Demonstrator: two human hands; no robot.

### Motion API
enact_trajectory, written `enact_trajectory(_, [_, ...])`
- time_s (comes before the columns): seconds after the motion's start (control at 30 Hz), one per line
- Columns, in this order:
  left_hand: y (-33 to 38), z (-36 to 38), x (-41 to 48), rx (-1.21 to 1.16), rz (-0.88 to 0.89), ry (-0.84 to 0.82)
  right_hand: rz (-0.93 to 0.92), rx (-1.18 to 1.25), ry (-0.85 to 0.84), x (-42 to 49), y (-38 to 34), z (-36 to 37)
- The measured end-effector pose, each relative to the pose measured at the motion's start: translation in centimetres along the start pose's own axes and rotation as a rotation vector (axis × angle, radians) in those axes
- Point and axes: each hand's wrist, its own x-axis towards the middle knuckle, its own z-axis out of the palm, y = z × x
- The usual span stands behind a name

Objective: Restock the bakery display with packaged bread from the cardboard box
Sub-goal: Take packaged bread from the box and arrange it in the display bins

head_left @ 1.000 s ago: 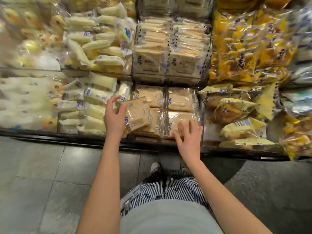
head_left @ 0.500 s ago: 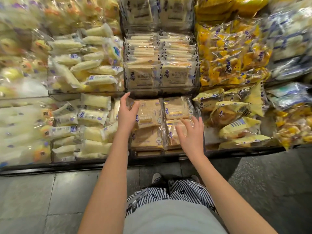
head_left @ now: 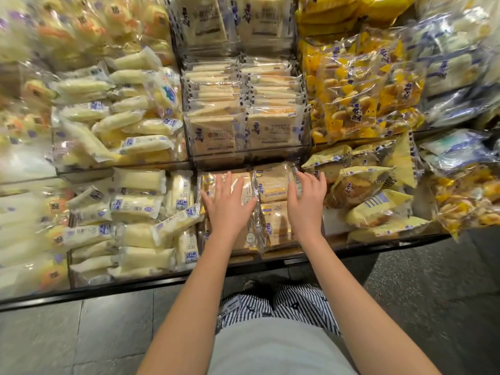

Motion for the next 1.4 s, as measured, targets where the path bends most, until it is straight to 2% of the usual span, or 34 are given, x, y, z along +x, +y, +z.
enact_trajectory(0.17, [-0.4,-0.2,1.2,-0.005,0.01,-0.008,-0.001,0.012,-0.019,-0.4,0.4,-0.2])
enact_trajectory(0.37, [-0.1,-0.2,2.1,-0.068,-0.096,0.092,0.002,0.02,-0.02,-0.4,0.8,-1.7])
enact_trajectory(0.47, [0.3,-0.5,2.4,-0.068,-0.118,0.09,0.027,0.025,-0.004,-0.5,1.3,-3.0])
enact_trajectory(0.63, [4.5,-0.9,0.8,-0.156,-0.045,0.165,0.078,0.047,0.009,-0.3,2.5,-4.9])
enact_trajectory(0.87, [17.5,0.6,-0.7,-0.181,0.33,0.206,0.154,-0.045,0.092,0.5,7.9,-12.6])
enact_trajectory(1.03, [31.6,4.1,-4.0,-0.138,0.583,0.109,0.358,-0.036,0.201,0.5,16.2,-23.5])
enact_trajectory(1.23, [48.2,12.0,-11.2,-0.153,0.811,-0.036,0.526,-0.044,0.336,-2.2,27.0,-36.3])
enact_trajectory(1.4, [59.3,18.9,-17.4,-0.097,1.11,-0.148,0.689,-0.021,0.537,-6.5,35.9,-47.2])
